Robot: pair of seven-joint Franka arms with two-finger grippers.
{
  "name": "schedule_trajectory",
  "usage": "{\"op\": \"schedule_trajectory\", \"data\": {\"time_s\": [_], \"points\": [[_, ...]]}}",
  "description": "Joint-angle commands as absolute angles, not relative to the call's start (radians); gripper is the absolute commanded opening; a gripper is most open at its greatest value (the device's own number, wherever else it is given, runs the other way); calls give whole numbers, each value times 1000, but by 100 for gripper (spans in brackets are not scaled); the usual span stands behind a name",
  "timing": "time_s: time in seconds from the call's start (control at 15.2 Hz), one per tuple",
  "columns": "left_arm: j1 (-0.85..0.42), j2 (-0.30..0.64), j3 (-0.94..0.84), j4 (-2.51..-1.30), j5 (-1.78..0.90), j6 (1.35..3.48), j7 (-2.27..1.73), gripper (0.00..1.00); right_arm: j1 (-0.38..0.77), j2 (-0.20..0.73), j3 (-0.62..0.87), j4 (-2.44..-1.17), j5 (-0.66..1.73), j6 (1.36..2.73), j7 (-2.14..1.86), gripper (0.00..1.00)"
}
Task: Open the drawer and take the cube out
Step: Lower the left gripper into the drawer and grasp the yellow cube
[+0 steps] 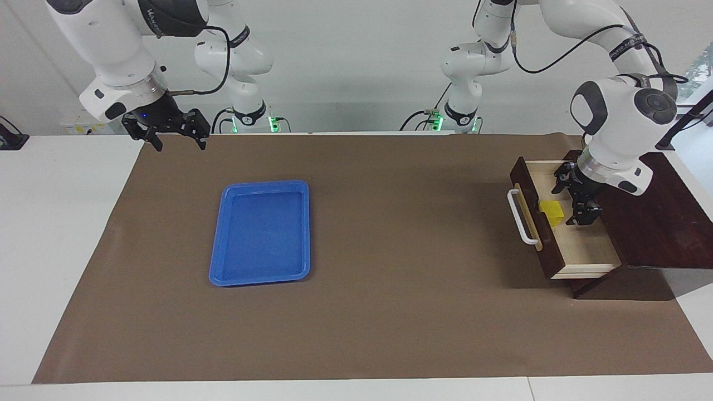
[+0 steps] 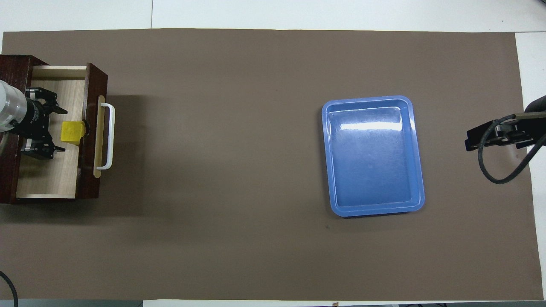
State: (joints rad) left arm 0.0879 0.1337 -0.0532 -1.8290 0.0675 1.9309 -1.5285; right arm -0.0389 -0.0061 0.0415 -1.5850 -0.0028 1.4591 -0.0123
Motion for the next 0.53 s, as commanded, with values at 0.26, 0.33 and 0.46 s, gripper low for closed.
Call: {"op": "schedule_trajectory", "data": {"time_s": [0.26, 0.33, 0.46], "points": [[83, 103, -52, -1881, 54, 1957, -1534, 74, -58, -21, 54, -1597, 14, 1462, -2, 100], [84, 103, -52, -1882, 54, 1957, -1534, 69, -58, -21, 52, -1597, 14, 1462, -2, 100], [83, 103, -52, -1882, 54, 1954, -1534, 50, -58, -21, 52, -1597, 14, 1456, -5, 100]]}}
